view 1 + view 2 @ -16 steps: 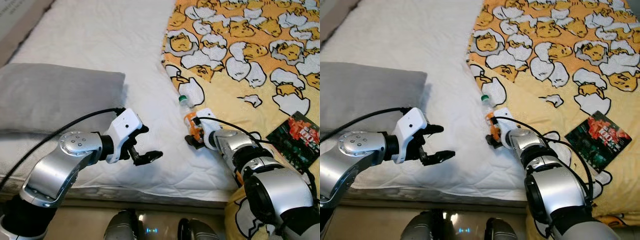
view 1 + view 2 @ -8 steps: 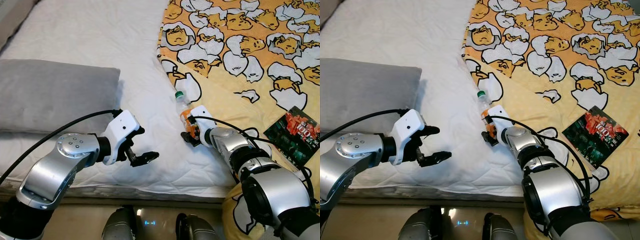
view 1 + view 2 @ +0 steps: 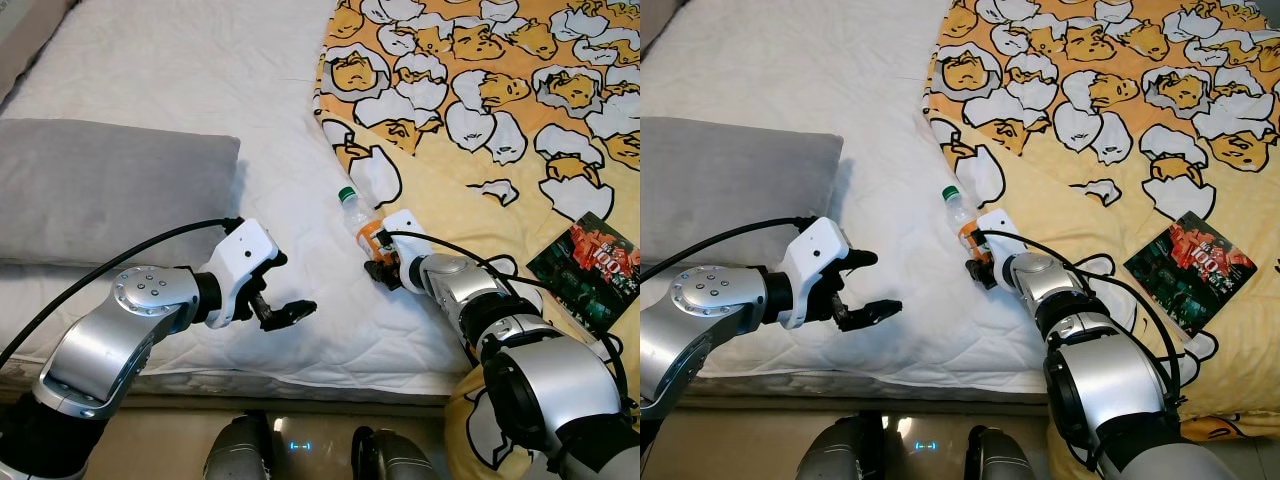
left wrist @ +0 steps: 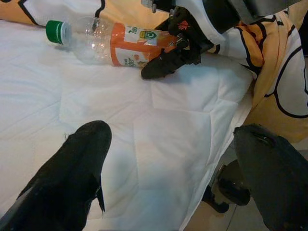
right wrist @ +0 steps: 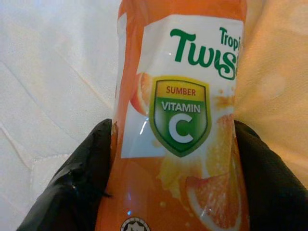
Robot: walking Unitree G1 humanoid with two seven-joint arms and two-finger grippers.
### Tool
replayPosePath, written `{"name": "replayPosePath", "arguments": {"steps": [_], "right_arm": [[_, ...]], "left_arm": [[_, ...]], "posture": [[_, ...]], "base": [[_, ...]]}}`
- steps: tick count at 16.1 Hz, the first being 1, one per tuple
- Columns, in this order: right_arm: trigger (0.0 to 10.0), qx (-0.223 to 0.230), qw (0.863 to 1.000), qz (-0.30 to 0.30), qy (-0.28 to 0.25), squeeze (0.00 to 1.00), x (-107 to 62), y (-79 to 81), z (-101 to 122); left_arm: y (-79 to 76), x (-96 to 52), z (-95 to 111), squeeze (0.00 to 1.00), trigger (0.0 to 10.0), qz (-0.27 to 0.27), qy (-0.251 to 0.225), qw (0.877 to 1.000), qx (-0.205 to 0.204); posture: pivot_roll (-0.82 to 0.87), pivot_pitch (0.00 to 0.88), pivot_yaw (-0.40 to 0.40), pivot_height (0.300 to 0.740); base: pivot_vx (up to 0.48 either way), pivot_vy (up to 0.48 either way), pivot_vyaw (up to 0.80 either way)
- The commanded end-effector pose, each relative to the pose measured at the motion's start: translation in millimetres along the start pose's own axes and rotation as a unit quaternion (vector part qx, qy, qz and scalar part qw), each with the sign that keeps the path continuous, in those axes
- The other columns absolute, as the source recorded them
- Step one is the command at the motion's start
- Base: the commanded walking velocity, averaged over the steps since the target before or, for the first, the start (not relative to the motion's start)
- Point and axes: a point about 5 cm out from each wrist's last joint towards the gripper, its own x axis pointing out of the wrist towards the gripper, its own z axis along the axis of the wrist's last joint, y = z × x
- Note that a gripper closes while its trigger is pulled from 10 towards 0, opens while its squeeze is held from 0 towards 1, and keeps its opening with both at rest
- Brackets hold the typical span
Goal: Clean up the room
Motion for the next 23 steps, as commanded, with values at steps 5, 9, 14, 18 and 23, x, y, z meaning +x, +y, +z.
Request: {"name": "replayPosePath", "arguments": {"steps": [5,9,14,18,23], "right_arm": [[0.0,0.076,0.995,0.018,-0.060,0.00,-6.2,-10.3,16.8],[1.6,0.135,0.971,0.055,-0.190,0.00,-18.8,-18.2,31.9],[10.0,0.142,0.936,0.031,-0.321,0.00,-71.5,-12.7,18.5],[10.0,0.180,0.925,0.013,-0.334,0.00,-100.5,20.8,-4.3],[10.0,0.188,0.939,-0.009,-0.289,0.00,-113.0,43.9,-34.3]], "left_arm": [[0.2,4.5,-2.2,0.00,10.0,0.036,-0.032,0.998,-0.030],[6.5,3.4,1.6,0.00,10.0,0.108,-0.077,0.990,-0.047],[10.8,-0.5,2.4,0.00,10.0,0.223,-0.134,0.961,-0.093],[-2.9,3.9,6.6,0.00,10.0,0.254,-0.163,0.950,-0.078],[-1.5,2.3,4.5,0.00,10.0,0.277,-0.151,0.947,-0.054]], "posture": [[0.03,0.073,-0.002,0.740],[0.00,0.013,0.015,0.740],[-0.04,0.000,0.033,0.740],[-0.06,0.000,0.044,0.740],[-0.07,0.000,0.079,0.740]], "base": [[0.000,0.000,0.00],[0.000,0.000,0.00],[0.000,0.000,0.00],[0.000,0.000,0.80],[0.000,0.000,0.80]]}}
